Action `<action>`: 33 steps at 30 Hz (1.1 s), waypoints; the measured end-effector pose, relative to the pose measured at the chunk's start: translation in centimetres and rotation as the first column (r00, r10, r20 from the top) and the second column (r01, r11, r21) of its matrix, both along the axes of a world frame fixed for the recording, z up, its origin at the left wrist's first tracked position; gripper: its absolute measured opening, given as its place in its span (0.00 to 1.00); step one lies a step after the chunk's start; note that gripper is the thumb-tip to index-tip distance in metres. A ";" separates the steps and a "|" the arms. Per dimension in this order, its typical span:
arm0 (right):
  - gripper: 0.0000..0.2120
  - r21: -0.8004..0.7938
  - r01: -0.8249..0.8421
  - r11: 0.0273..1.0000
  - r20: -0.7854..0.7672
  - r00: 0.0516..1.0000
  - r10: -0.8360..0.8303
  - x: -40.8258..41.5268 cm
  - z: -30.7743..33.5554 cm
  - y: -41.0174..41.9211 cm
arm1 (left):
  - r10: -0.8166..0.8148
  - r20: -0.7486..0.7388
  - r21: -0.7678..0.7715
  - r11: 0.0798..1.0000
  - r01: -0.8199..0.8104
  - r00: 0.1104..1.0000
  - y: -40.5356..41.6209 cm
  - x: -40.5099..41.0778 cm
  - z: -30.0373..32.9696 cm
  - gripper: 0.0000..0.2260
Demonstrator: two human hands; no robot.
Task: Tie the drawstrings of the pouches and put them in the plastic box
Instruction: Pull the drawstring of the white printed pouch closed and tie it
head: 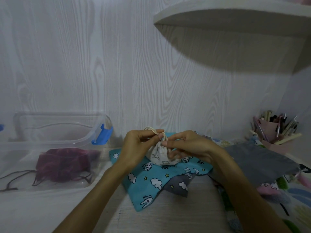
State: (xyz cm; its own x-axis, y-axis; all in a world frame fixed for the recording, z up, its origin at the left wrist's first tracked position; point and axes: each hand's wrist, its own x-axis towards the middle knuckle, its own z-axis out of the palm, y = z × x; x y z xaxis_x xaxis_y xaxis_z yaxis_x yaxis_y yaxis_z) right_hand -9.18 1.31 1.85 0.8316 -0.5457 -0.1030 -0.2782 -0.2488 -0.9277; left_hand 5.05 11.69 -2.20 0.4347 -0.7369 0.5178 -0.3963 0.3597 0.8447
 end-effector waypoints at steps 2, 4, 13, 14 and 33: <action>0.09 -0.016 0.040 0.999 0.005 0.999 -0.040 -0.1 0.0 -0.4 | -0.002 0.022 0.009 1.000 0.002 1.000 0.0 0.1 0.0 0.07; 0.09 -0.012 0.090 0.996 0.047 0.995 -0.090 -0.7 0.1 -1.0 | -0.028 0.006 0.039 0.999 0.027 1.000 0.0 0.2 0.2 0.07; 0.08 0.016 0.129 0.992 -0.083 0.988 -0.127 -1.9 0.2 -2.6 | 0.185 -0.272 0.199 0.971 -0.133 0.944 -0.7 0.1 0.3 0.07; 0.08 0.008 0.117 0.993 -0.106 0.988 -0.115 -1.8 0.2 -2.4 | 0.203 -0.331 0.208 0.968 -0.138 0.922 -0.7 0.1 0.4 0.06; 0.11 -0.217 -0.066 0.974 -0.260 0.965 0.008 -0.1 1.1 0.2 | -0.145 -0.457 0.138 0.963 0.231 0.878 1.1 0.0 3.7 0.08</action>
